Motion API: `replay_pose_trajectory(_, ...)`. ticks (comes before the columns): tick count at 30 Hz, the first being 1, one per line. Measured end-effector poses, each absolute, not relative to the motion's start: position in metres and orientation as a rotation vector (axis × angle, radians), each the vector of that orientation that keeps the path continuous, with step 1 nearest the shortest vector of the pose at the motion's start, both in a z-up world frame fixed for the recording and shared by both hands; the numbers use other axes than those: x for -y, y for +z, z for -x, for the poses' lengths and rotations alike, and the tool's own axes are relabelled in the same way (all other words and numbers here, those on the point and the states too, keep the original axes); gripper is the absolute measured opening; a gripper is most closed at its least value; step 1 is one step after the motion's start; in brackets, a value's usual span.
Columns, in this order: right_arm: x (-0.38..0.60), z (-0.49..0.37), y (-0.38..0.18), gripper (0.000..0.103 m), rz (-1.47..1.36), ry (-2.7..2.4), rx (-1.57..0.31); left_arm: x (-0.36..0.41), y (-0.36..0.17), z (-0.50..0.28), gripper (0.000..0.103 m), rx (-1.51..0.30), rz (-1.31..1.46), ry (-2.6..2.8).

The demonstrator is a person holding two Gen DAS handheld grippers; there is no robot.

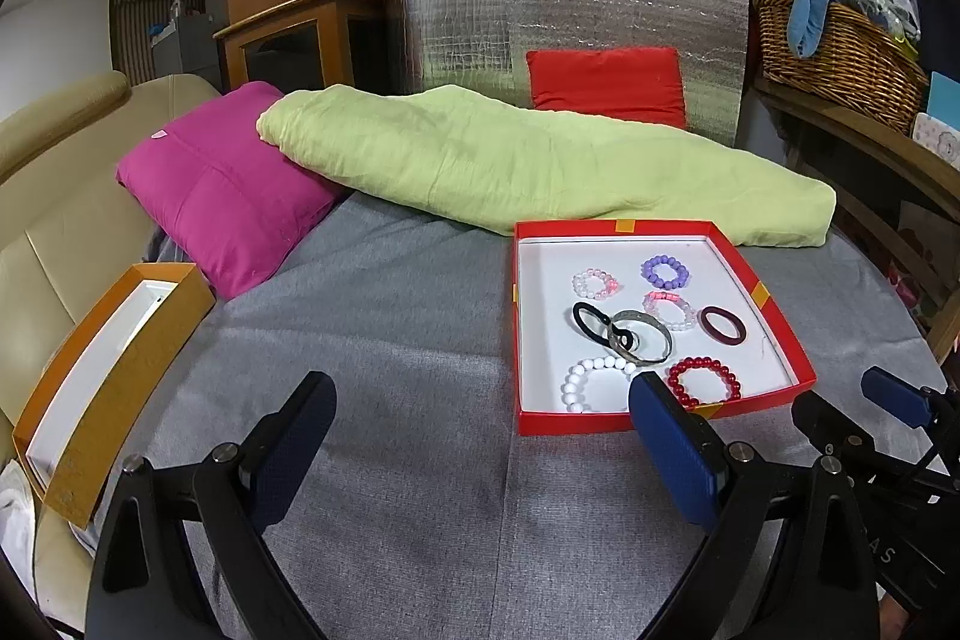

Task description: Organize jewelry

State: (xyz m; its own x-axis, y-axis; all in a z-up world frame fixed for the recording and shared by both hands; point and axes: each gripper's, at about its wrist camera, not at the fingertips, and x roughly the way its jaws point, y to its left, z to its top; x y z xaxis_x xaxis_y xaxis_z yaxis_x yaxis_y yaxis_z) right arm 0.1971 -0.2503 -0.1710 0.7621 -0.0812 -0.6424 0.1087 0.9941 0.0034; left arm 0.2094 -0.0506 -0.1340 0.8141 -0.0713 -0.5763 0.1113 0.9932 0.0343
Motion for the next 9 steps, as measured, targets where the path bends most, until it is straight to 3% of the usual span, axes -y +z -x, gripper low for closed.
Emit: replay_pose_trajectory(9,0.2548,-0.198,-0.1703,0.069,-0.036,-0.119,-0.694,0.0508,-0.1348,-0.2105,0.098,-0.591,-0.053,-0.114)
